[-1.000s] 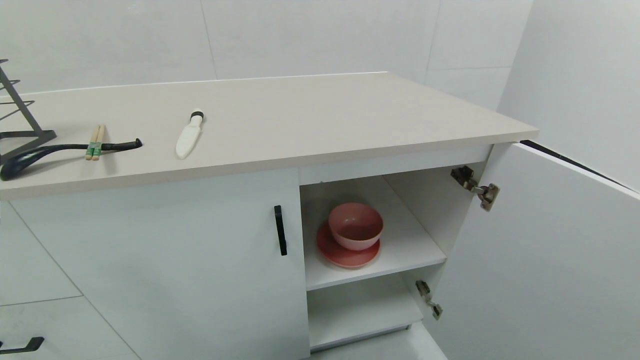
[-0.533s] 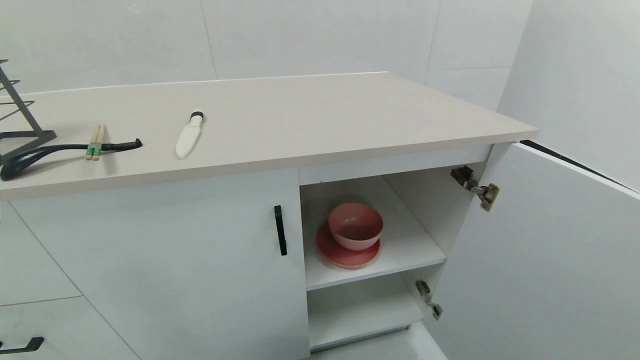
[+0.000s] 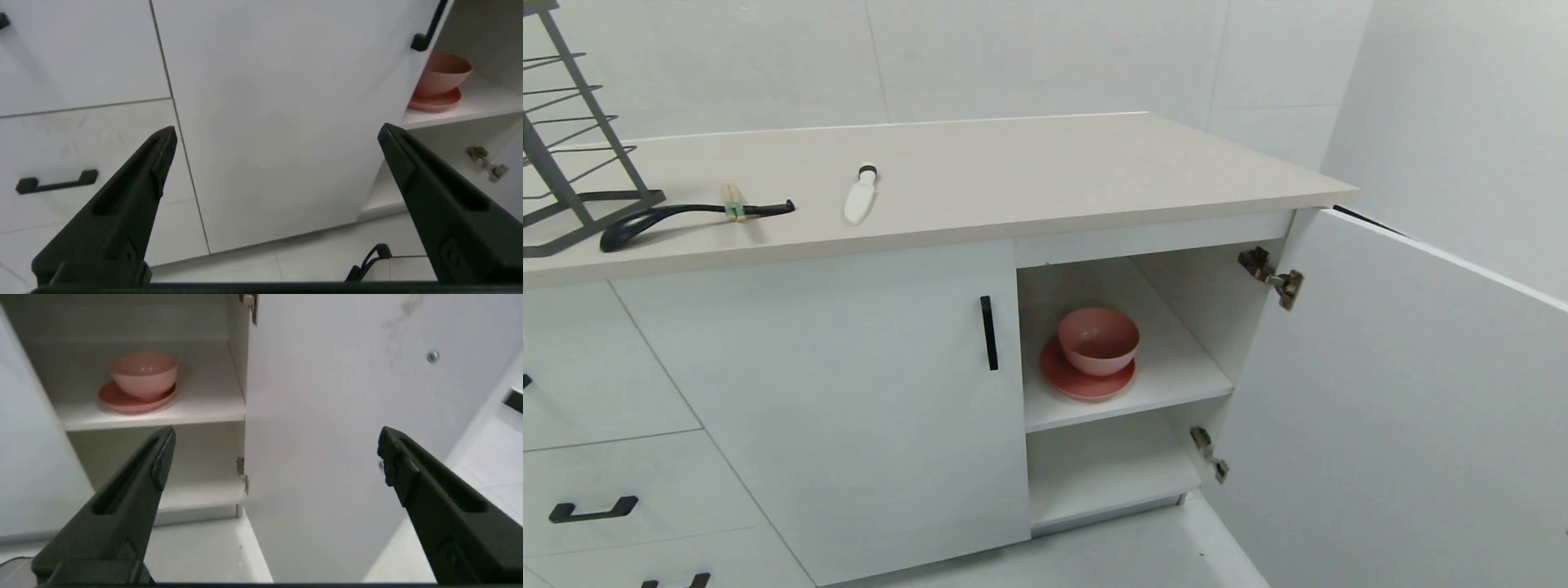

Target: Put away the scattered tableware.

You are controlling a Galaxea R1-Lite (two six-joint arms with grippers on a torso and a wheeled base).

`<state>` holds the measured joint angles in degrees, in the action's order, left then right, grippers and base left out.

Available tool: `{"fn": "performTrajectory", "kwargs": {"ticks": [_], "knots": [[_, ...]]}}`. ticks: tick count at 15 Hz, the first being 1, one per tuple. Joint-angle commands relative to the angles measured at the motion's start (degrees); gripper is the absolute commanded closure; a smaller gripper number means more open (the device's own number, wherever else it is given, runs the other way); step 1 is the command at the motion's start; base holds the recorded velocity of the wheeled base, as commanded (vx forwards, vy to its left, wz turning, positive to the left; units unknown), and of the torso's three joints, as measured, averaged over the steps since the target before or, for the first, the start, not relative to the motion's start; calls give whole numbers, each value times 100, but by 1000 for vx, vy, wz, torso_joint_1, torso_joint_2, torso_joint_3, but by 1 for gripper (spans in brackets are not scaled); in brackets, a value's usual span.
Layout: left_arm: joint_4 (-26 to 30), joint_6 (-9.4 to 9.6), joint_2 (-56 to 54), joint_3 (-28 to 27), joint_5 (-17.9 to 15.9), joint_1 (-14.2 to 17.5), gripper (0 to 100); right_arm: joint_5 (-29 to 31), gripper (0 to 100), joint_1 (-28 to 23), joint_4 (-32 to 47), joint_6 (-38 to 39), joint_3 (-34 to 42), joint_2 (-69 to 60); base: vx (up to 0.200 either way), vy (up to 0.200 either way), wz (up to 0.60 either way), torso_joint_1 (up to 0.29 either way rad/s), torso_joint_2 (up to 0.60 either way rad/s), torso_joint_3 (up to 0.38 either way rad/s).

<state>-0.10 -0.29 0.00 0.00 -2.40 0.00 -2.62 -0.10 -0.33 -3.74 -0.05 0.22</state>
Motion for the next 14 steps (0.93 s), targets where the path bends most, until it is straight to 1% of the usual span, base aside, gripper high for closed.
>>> {"fn": "performTrajectory", "kwargs": {"ticks": [1, 2, 12, 14], "knots": [[1, 3, 0, 0, 3, 0, 0, 7, 0, 1, -2, 5, -4, 13, -200, 0, 0, -2, 2, -7], [1, 3, 0, 0, 3, 0, 0, 7, 100, 1, -2, 5, -4, 13, -200, -200, 0, 2, 2, -2], [1, -41, 0, 0, 3, 0, 0, 7, 100, 1, -2, 49, 5, 13, -200, -200, 0, 1, 4, -1], [1, -32, 0, 0, 3, 0, 0, 7, 100, 1, -2, 49, 5, 13, 0, -200, 0, 2, -2, 7]]}}
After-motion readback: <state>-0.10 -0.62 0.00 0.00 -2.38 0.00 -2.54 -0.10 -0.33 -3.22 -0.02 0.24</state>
